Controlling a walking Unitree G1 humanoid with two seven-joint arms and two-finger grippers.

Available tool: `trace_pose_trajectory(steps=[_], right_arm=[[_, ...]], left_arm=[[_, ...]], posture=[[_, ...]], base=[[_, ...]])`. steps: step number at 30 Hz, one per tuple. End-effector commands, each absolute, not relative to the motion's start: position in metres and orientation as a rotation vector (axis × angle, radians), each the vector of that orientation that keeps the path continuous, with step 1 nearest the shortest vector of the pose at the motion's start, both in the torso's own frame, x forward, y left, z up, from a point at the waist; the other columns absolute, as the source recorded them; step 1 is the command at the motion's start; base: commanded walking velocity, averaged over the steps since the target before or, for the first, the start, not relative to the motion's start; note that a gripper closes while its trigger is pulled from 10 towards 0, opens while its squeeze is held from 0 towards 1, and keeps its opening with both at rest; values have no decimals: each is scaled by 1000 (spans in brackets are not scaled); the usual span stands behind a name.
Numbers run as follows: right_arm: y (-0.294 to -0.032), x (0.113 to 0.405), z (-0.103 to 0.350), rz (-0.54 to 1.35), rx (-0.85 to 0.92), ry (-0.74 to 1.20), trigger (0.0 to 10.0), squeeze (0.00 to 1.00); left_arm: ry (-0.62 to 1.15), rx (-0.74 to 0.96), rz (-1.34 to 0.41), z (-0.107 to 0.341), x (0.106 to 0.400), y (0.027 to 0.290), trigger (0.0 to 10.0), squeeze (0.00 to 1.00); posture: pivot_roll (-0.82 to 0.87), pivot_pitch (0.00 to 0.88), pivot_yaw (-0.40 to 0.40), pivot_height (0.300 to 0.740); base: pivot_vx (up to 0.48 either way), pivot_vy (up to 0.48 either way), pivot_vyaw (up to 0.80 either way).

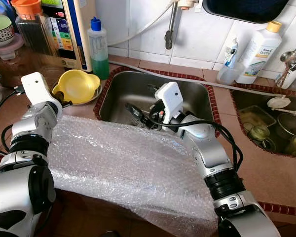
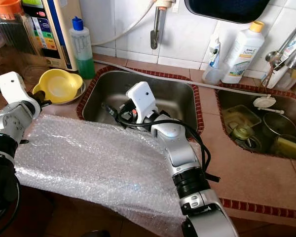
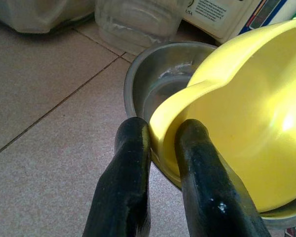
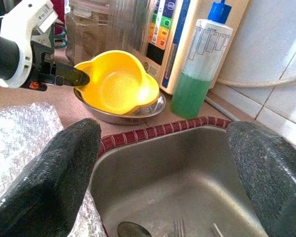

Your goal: Kitchen organization

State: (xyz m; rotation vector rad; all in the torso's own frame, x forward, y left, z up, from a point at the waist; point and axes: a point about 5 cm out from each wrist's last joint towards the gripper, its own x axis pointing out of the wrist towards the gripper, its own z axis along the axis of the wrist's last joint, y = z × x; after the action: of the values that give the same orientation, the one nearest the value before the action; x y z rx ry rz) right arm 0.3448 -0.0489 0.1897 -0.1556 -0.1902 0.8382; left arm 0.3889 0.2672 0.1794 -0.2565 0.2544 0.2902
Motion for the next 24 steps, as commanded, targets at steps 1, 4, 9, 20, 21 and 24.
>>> trace_pose_trajectory(steps=[1,4,9,20,21,24], right_arm=[[-51,347,192,828,-171,-190,10000,275],[-51,347,192,827,-167,-189,10000,0],[-50,346,190,838,-172,-186,10000,0],[-51,347,190,833,-180,-185,10000,0],[-51,347,189,832,-180,-185,10000,0],[-50,346,190,829,-174,-187,10000,0]], left_arm=[[250,-267,317,181,389,270,0,0],[214,-296,329,185,389,271,0,0],[189,-301,317,189,391,269,0,0],[94,-364,287,201,394,263,0,0],[76,-377,277,203,395,262,0,0],[-3,-387,213,213,397,255,0,0]], posture=[[112,39,-60,740],[112,37,-61,740],[113,34,-62,740],[111,39,-66,740],[111,39,-66,740],[110,41,-65,740]], base=[[0,0,0],[0,0,0],[0,0,0],[0,0,0],[0,0,0],[0,0,0]])
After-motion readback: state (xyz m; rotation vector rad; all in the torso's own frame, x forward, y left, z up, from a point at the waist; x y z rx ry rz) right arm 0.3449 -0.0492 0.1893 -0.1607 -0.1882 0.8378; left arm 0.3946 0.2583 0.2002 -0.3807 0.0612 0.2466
